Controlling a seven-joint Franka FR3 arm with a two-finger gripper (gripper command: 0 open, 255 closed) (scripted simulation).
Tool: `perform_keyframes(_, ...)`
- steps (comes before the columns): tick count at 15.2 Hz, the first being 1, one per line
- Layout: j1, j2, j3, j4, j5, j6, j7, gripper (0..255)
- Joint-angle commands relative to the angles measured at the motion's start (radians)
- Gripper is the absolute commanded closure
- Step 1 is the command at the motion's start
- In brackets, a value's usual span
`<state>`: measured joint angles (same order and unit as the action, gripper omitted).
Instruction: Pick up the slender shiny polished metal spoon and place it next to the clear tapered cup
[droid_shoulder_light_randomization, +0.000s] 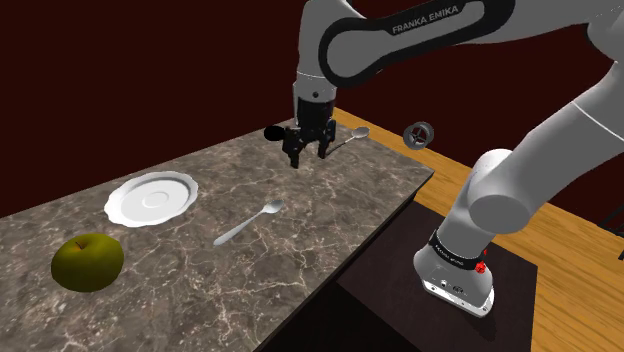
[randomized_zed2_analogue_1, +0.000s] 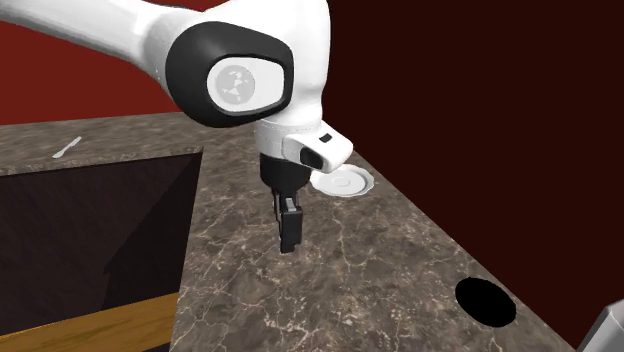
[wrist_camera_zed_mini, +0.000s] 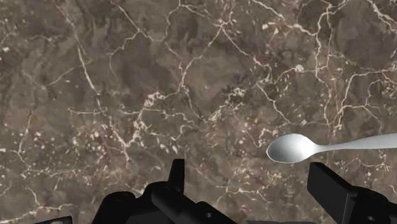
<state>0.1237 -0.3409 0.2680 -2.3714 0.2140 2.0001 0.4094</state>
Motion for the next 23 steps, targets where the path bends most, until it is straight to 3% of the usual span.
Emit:
perform_keyframes(1, 0.012, 0.07, 0.034, 0.024, -0.004, 0.031, 0.038, 0)
perform_keyframes(8, 0.049, 0.325, 0.118, 0.146, -0.063, 0.104, 0.166, 0)
perform_keyframes(16, 0.058, 0.375, 0.124, 0.09, -0.074, 0.209, 0.176, 0)
perform_keyframes(23, 0.058, 0.375, 0.124, 0.09, -0.074, 0.209, 0.176, 0)
